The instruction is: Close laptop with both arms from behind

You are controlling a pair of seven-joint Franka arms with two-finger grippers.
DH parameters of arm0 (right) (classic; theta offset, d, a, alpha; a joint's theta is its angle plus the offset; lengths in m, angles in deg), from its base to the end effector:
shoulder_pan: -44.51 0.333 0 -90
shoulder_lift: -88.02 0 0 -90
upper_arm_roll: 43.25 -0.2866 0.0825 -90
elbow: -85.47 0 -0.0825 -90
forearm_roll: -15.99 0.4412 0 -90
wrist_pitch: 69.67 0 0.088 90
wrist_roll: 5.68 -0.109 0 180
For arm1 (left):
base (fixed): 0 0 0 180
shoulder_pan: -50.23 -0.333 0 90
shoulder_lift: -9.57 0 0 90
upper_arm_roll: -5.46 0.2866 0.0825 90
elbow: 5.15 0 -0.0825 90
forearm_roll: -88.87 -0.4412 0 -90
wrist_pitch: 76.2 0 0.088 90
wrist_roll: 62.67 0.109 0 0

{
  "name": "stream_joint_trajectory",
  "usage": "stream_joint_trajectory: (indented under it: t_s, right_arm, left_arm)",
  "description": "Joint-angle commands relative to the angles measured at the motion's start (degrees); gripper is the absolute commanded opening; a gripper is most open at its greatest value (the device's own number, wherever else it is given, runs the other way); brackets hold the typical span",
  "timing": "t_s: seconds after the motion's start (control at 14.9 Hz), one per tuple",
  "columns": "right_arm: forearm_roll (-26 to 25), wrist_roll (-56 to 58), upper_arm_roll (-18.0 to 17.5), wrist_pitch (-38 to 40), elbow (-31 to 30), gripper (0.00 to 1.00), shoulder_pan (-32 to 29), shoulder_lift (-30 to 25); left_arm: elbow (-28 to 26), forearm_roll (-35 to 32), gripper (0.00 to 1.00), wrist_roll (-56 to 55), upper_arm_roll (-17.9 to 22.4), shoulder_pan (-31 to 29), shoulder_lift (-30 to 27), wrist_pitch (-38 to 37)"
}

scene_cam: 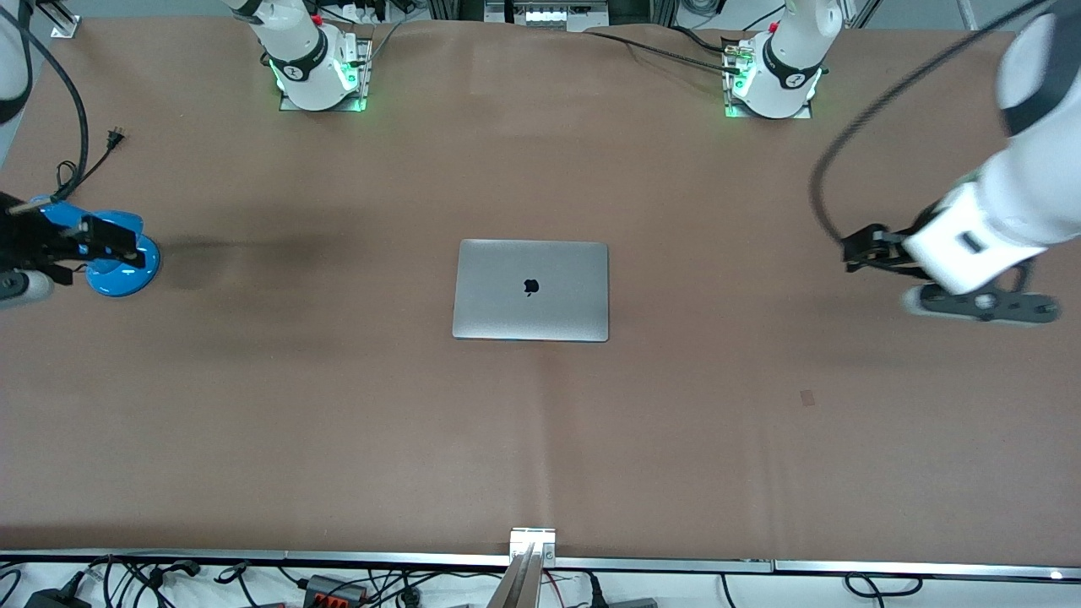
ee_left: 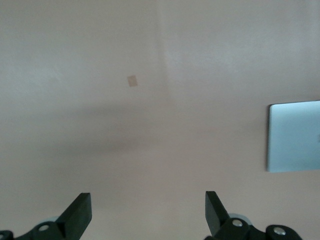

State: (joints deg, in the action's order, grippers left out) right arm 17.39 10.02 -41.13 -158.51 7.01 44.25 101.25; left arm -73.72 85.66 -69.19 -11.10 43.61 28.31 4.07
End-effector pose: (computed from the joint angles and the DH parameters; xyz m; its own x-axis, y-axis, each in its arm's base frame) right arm 0.6714 -0.0227 0.5494 0.9719 0.2314 -0.0434 0.2303 -0.9727 -0.0288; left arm 0.6740 -0.0791 0.5692 0.9925 -0.0448 -0.1135 -0.0424 -0.9988 0.0230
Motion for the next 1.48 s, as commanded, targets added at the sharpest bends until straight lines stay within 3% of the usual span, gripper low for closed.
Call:
stream_joint_trajectory:
  t_s: [0.0, 0.13, 0.27, 0.54, 1.41]
  right_arm:
    - [0.45, 0.46, 3.25, -8.50, -13.17, 1.00, 2.80, -9.25]
    - [0.10, 0.21, 3.25, -13.97, -22.22, 1.00, 2.45, -15.49]
    - [0.01, 0.38, 3.42, -12.69, -22.97, 1.00, 2.45, -15.79]
    - [0.01, 0.21, 3.08, -9.77, -20.41, 1.00, 2.80, -14.90]
    - [-0.78, 0.03, 3.16, -7.31, -15.85, 1.00, 2.98, -10.60]
  left_arm:
    - [-11.80, 5.14, 1.00, -0.60, 6.78, 1.95, -10.09, 4.60]
    - [-20.06, 5.05, 1.00, -0.51, 8.90, 2.93, -16.68, 11.02]
    - [-27.19, 4.79, 1.00, -0.51, 9.00, 3.10, -21.53, 16.39]
    - [-28.89, 4.97, 1.00, -0.34, 12.95, 7.85, -21.81, 16.58]
    - [-27.31, 4.97, 1.00, -0.42, 12.78, 7.50, -19.62, 16.15]
